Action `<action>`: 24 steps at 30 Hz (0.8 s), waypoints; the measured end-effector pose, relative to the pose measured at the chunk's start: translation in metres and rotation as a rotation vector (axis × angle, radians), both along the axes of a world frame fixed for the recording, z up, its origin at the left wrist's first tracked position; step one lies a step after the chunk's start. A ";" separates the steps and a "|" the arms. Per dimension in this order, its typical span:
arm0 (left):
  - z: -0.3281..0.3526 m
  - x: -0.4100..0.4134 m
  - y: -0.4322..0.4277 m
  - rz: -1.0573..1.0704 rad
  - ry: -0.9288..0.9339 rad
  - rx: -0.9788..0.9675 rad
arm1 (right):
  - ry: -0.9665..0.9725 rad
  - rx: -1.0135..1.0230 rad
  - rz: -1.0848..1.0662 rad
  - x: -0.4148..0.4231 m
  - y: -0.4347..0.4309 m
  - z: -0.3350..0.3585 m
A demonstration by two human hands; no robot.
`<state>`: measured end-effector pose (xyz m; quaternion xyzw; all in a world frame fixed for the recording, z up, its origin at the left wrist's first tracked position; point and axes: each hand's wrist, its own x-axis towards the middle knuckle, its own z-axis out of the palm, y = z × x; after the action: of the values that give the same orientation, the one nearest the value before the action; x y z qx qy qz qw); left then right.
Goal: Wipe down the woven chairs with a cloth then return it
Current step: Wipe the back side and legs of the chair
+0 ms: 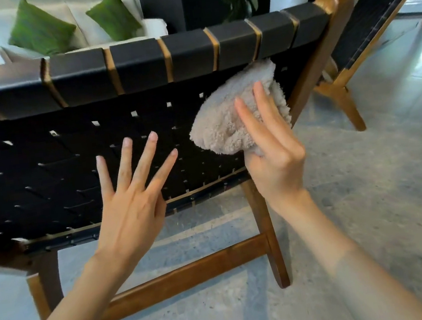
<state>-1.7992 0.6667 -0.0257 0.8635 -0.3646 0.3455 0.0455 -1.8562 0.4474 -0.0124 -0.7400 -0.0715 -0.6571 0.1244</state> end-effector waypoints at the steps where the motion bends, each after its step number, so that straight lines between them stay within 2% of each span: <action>1: 0.002 -0.001 0.001 0.006 0.006 0.002 | -0.010 0.022 -0.001 0.007 0.001 0.006; 9: 0.007 0.009 0.006 0.030 -0.006 0.016 | 0.045 0.148 -0.064 0.052 0.025 0.018; 14: 0.002 0.020 0.006 0.032 -0.037 0.031 | 0.054 0.145 -0.050 0.068 0.019 -0.012; 20: -0.010 0.027 0.001 0.012 -0.044 0.049 | 0.289 0.103 -0.020 0.087 -0.001 -0.113; 24: -0.012 0.029 0.001 0.020 -0.050 0.072 | 0.547 0.101 -0.105 0.087 0.002 -0.173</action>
<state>-1.7700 0.6673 -0.0381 0.8592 -0.3692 0.3541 0.0019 -1.7690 0.4498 -0.1858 -0.8855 0.0358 -0.4411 0.1416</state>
